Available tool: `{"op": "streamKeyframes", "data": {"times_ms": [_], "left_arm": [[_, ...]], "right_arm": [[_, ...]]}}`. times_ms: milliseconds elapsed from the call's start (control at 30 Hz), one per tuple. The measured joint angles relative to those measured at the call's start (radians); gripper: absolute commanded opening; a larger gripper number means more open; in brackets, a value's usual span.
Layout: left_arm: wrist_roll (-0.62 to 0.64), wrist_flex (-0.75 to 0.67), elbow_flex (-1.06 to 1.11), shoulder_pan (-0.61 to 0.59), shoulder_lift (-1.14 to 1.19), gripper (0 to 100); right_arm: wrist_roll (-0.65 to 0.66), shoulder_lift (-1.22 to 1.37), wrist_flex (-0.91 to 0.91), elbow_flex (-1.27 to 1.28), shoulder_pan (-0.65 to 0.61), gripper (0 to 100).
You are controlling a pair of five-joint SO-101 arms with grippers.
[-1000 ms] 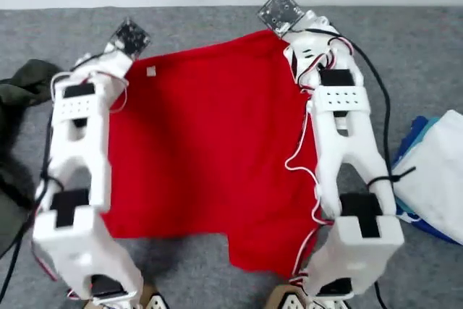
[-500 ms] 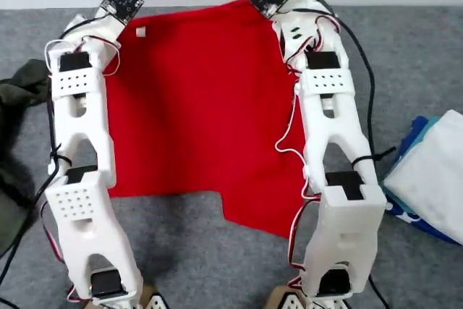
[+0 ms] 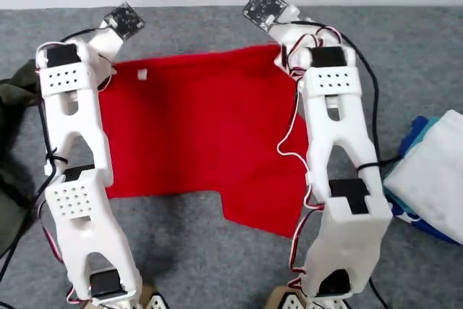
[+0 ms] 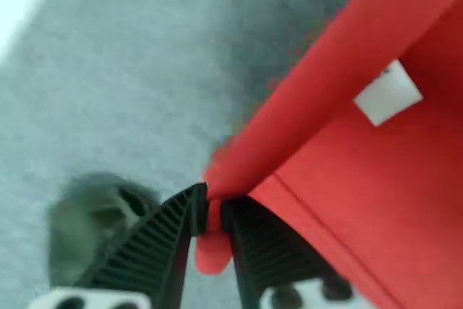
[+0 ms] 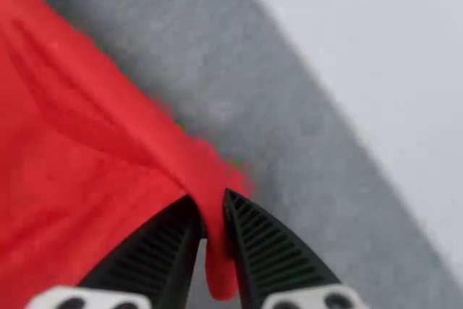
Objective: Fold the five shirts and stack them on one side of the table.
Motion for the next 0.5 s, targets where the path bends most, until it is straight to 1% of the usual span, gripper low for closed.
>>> {"op": "streamKeyframes", "data": {"times_ms": [67,233,400,500], "left_arm": [[-0.021,0.081,-0.026,0.0,0.0,0],[-0.135,0.269,-0.058,-0.005,0.0,0],[-0.212,0.293,-0.057,-0.043,0.0,0],[-0.258,0.293,-0.02,-0.063,0.0,0]], "right_arm": [[0.0,-0.028,0.101,0.0,0.0,0.9],[0.0,-0.078,0.328,0.0,-0.005,0.9],[0.002,-0.14,0.549,-0.002,-0.044,0.9],[0.0,-0.169,0.675,-0.002,-0.064,0.9]]}}
